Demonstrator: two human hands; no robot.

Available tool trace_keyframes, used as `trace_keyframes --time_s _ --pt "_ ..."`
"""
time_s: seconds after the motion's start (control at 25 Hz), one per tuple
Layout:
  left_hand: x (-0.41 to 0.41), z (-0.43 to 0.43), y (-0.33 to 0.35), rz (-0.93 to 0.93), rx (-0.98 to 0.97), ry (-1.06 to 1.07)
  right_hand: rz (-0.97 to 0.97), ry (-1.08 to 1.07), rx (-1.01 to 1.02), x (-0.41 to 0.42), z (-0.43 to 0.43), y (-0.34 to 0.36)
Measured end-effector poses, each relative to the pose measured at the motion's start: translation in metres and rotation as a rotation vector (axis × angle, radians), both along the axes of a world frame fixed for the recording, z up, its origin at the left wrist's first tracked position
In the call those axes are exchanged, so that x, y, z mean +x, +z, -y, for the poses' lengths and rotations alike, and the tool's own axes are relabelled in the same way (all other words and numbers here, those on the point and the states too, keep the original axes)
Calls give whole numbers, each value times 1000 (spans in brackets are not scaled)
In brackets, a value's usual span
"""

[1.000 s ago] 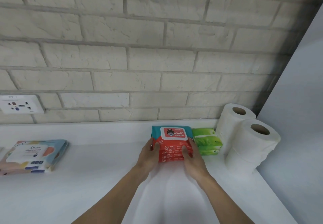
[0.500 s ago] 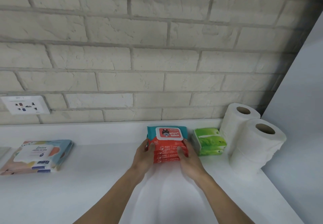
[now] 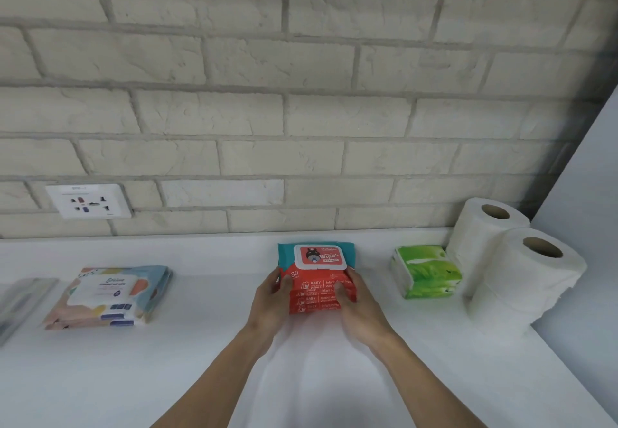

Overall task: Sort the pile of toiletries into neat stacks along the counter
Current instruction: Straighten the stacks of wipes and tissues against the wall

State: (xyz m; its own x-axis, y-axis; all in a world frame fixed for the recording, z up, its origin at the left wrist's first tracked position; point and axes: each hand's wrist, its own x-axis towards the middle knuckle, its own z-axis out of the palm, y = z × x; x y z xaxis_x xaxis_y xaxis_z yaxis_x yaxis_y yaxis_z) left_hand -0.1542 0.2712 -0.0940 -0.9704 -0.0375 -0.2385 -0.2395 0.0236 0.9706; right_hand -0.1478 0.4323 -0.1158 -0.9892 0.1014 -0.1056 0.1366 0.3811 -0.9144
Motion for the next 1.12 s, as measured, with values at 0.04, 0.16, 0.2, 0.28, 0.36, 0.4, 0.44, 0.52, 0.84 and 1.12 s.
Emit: trace_keyframes --time_s 0.04,0.16,0.2,0.28,0.36,0.4,0.44,0.52,0.84,1.12 --pt "0 7 -1 2 4 7 -1 7 6 0 6 1" --pt "0 25 0 11 18 27 2 33 25 0 24 2" --pt "0 30 0 14 22 33 3 41 33 0 30 2" --pt "1 42 1 18 26 36 3 52 41 -1 41 3" --pt "2 53 2 12 21 47 2 65 46 -2 52 2" --pt "2 59 2 10 21 55 3 72 48 -2 58 1" --pt "3 65 1 11 22 62 3 79 49 -2 63 1" --pt "3 79 1 18 20 70 2 95 49 -3 76 0" --pt "5 125 5 36 -21 97 0 148 67 -3 123 1" --pt "6 145 7 36 -17 124 5 151 91 -4 146 2"
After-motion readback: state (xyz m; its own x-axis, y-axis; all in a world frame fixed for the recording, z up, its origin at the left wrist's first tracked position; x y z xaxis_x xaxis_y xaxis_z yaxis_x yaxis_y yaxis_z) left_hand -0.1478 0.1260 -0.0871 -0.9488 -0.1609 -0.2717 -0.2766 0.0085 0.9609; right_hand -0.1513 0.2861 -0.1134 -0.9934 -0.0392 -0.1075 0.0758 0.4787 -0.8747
